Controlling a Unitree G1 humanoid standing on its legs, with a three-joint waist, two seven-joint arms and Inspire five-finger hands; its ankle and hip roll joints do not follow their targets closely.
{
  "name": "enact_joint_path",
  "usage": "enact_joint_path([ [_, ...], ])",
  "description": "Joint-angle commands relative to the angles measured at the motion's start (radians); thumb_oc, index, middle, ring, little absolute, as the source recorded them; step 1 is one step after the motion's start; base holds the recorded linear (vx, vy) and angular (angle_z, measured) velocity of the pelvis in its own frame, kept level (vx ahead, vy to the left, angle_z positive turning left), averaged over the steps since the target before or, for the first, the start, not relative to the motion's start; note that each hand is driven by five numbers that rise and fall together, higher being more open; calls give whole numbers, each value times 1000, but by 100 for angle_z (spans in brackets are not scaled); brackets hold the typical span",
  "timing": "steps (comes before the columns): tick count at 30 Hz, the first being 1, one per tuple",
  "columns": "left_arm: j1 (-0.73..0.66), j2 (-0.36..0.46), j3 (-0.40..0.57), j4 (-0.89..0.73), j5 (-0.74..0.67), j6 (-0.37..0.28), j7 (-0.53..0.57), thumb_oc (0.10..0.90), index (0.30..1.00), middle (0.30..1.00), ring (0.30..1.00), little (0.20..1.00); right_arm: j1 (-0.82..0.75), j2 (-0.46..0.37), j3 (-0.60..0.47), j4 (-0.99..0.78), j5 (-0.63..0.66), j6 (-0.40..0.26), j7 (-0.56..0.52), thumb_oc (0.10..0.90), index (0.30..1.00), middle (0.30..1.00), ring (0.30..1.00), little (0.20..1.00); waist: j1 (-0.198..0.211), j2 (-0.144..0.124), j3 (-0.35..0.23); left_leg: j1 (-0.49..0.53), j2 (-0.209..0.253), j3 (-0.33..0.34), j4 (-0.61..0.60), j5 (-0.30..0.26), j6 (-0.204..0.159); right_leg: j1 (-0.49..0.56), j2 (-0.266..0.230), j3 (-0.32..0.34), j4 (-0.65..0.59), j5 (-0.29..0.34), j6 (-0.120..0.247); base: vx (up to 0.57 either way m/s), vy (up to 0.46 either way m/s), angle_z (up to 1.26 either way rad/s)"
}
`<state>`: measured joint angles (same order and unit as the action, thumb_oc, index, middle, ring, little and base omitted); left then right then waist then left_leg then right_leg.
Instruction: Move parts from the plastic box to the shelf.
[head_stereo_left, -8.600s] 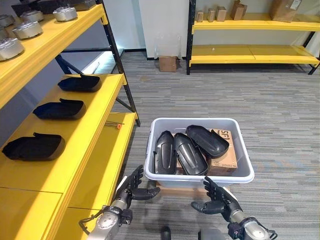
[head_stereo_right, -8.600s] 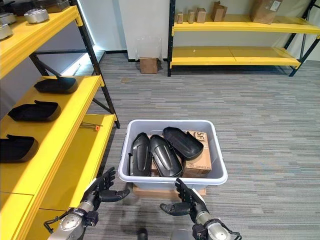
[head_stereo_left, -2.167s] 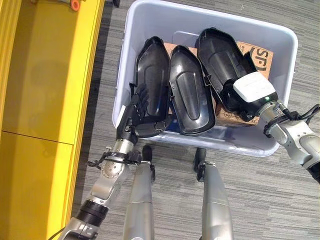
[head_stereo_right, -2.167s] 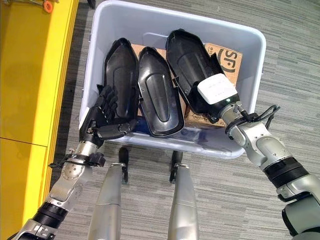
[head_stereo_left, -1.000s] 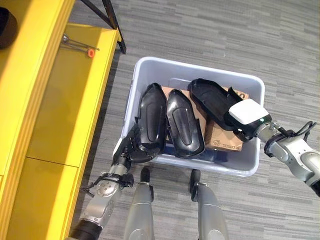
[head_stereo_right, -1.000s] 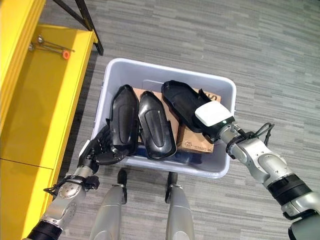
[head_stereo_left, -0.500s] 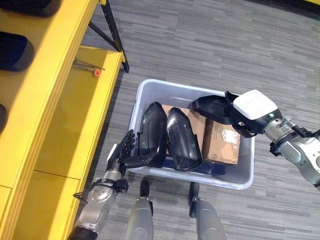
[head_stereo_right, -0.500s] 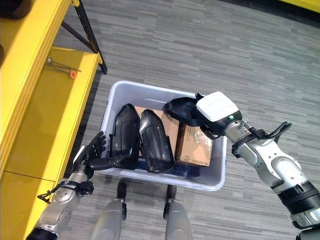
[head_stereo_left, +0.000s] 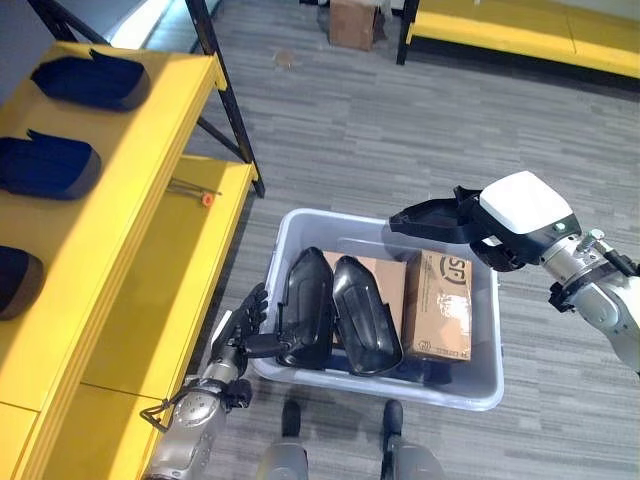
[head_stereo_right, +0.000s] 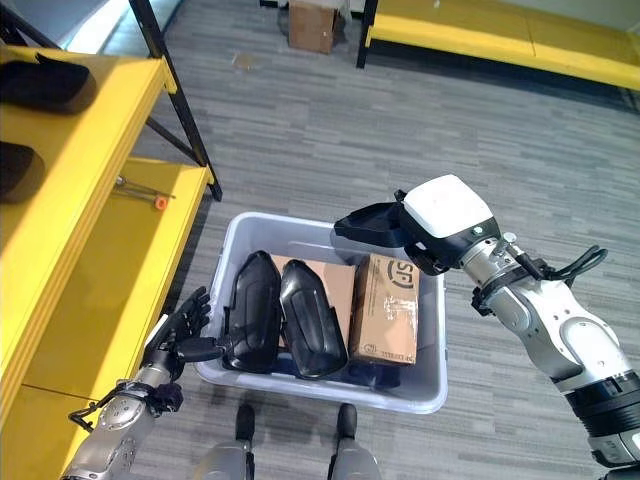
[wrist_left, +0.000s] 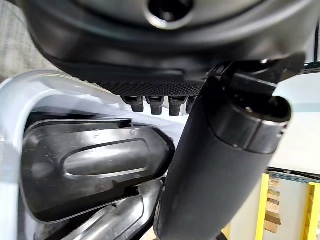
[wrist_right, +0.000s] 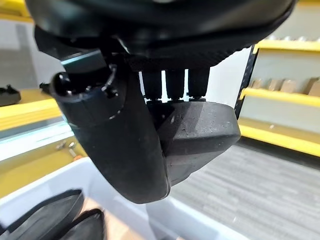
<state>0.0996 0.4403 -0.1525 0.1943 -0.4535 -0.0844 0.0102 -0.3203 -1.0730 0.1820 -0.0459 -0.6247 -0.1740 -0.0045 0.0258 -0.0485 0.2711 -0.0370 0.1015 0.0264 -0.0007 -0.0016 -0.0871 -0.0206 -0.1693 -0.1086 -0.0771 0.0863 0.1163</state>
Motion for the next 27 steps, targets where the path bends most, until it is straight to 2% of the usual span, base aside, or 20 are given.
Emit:
enact_joint_path([
  [1,9,5,-15,-25,43,-66,-11,900,1000,1000,1000,1000,-54,-27,-75,-69,39,19,-103,400,300,300,300,300,8,-36,-214,-4,54,24,-37,31,-25,-10,-52,23,62,-30,78,7,9,-7],
  [10,14,-2,-10,-29,45,-64,1,900,1000,1000,1000,1000,-149,-25,-23,-67,49,24,-112,400,300,300,300,300,9,-32,-238,45,60,44,-39,25,-21,16,-49,39,79,-52,77,9,-5,-8],
  [18,22,8,5,-46,39,-66,17,900,1000,1000,1000,1000,-283,-5,57,-40,68,36,-125,400,300,300,300,300,22,-12,-241,64,88,28,-16,27,-28,33,-20,36,159,-131,51,-25,-66,0],
  [23,37,4,19,-61,22,-64,31,900,1000,1000,1000,1000,-345,15,90,-27,87,41,-139,400,300,300,300,300,33,5,-228,59,117,5,-2,51,-42,24,16,21,228,-187,23,-55,-140,5],
  [27,69,-1,55,-89,1,-68,47,900,1000,1000,1000,1000,-465,16,152,-27,111,34,-165,400,300,300,300,300,61,27,-185,8,163,-44,16,128,-62,-12,75,-7,277,-224,-21,-152,-225,11],
])
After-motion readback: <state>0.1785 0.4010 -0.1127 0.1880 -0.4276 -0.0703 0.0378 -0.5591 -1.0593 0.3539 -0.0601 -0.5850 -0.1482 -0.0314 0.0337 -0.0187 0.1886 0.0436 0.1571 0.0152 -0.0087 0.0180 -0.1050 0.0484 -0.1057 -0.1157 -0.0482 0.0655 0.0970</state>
